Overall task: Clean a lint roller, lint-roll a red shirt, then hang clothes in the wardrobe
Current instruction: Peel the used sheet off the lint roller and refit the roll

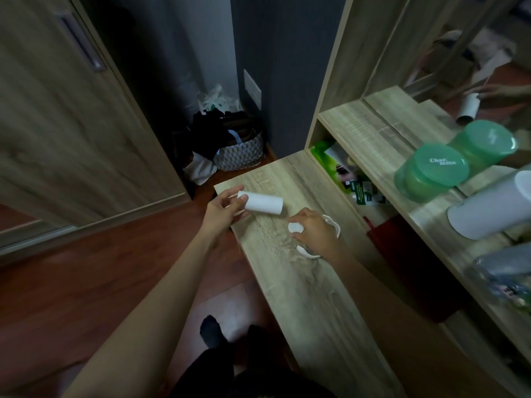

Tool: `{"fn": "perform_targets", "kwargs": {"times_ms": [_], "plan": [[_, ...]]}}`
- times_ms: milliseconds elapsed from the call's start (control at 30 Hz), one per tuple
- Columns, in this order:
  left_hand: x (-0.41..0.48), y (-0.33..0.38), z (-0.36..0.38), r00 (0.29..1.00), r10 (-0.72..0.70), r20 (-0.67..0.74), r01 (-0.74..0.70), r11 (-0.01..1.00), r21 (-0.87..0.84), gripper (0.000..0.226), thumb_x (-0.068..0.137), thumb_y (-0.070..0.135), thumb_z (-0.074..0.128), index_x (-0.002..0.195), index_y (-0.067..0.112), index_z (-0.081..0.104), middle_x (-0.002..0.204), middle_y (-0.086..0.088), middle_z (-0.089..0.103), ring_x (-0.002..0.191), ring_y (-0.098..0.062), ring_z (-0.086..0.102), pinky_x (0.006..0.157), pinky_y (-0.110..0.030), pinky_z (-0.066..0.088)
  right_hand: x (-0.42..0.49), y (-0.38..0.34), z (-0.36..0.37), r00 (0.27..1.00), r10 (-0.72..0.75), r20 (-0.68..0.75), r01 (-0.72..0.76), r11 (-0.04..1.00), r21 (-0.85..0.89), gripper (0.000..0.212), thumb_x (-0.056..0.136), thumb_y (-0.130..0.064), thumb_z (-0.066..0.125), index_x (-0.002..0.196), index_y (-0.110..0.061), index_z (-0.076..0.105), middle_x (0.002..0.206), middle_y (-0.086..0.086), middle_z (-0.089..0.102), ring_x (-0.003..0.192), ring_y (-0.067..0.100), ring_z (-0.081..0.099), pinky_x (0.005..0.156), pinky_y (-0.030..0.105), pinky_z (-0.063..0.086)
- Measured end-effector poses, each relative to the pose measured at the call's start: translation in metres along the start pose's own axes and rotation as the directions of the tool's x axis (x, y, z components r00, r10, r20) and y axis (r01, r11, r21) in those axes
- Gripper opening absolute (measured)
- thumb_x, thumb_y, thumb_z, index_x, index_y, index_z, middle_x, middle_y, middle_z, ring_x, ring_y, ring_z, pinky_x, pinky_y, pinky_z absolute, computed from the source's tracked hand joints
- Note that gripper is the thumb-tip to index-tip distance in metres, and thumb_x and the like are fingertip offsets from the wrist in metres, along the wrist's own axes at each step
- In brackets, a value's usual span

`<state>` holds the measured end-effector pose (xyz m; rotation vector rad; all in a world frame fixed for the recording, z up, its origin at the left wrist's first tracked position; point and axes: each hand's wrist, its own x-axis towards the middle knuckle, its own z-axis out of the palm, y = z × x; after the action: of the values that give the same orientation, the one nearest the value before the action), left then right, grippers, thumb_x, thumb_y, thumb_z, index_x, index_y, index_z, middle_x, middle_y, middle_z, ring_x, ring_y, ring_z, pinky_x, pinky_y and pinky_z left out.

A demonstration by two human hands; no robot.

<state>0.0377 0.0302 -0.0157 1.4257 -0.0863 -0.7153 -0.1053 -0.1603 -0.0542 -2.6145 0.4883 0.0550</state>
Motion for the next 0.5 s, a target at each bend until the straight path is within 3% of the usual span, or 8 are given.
{"fn": "perform_targets", "kwargs": {"times_ms": [67, 100, 167, 233, 333, 500], "plan": [[-0.001, 0.0, -0.001, 1.0, 0.005, -0.011, -0.005, 1.0, -0.015, 0.032, 0.091, 0.014, 0.064, 0.122, 0.011, 0.063, 0.109, -0.005, 0.064, 0.097, -0.016, 0.067, 0.08, -0.026, 0.058, 0.001, -0.008, -0.001, 0.991, 0.089, -0.104, -0.062, 0.968, 0.242, 0.026, 0.082, -0.01, 0.067, 0.108, -0.008, 0.069, 0.101, 0.011, 0.065, 0.091, 0.023, 0.061, 0.076, 0.03, 0.047], [-0.001, -0.001, -0.001, 1.0, 0.005, -0.017, -0.006, 1.0, -0.025, 0.032, 0.091, 0.014, 0.064, 0.122, 0.011, 0.063, 0.109, -0.005, 0.064, 0.097, -0.015, 0.066, 0.081, -0.027, 0.058, 0.002, -0.015, -0.005, 0.971, 0.209, -0.116, -0.129, 0.865, 0.484, 0.025, 0.081, -0.009, 0.069, 0.106, -0.007, 0.069, 0.096, 0.008, 0.065, 0.085, 0.019, 0.062, 0.074, 0.028, 0.049], [-0.002, -0.002, -0.002, 1.0, 0.004, -0.024, -0.005, 0.999, -0.041, 0.03, 0.091, 0.015, 0.065, 0.121, 0.013, 0.064, 0.112, -0.005, 0.063, 0.099, -0.016, 0.066, 0.084, -0.029, 0.058, 0.004, -0.029, -0.014, 0.935, 0.355, -0.016, -0.167, 0.479, 0.862, 0.03, 0.081, -0.008, 0.072, 0.111, -0.012, 0.066, 0.097, 0.003, 0.066, 0.089, 0.013, 0.064, 0.076, 0.019, 0.053], [-0.003, -0.003, -0.002, 1.0, -0.002, -0.023, 0.0, 0.998, -0.059, 0.029, 0.09, 0.016, 0.065, 0.119, 0.015, 0.064, 0.115, -0.006, 0.063, 0.102, -0.018, 0.066, 0.083, -0.028, 0.058, 0.006, -0.039, -0.019, 0.934, 0.353, 0.047, -0.142, 0.248, 0.958, 0.032, 0.083, -0.01, 0.071, 0.114, -0.015, 0.065, 0.105, 0.001, 0.066, 0.1, 0.012, 0.064, 0.083, 0.023, 0.054], [-0.004, -0.004, 0.0, 0.999, -0.011, -0.032, 0.008, 0.996, -0.094, 0.026, 0.091, 0.016, 0.065, 0.116, 0.017, 0.066, 0.117, -0.008, 0.063, 0.101, -0.019, 0.066, 0.078, -0.024, 0.057, 0.004, -0.051, -0.024, 0.945, 0.321, 0.06, -0.109, 0.136, 0.985, 0.029, 0.084, -0.01, 0.069, 0.112, -0.015, 0.065, 0.11, 0.0, 0.066, 0.103, 0.01, 0.064, 0.084, 0.024, 0.054], [-0.005, -0.008, -0.003, 0.999, -0.037, -0.039, 0.031, 0.989, -0.143, 0.026, 0.09, 0.018, 0.066, 0.116, 0.017, 0.066, 0.124, -0.011, 0.062, 0.11, -0.026, 0.065, 0.083, -0.029, 0.058, 0.003, -0.053, -0.021, 0.941, 0.329, 0.079, -0.114, 0.087, 0.99, 0.022, 0.083, -0.011, 0.07, 0.105, -0.019, 0.068, 0.112, 0.002, 0.067, 0.106, 0.012, 0.064, 0.085, 0.024, 0.053]]}}
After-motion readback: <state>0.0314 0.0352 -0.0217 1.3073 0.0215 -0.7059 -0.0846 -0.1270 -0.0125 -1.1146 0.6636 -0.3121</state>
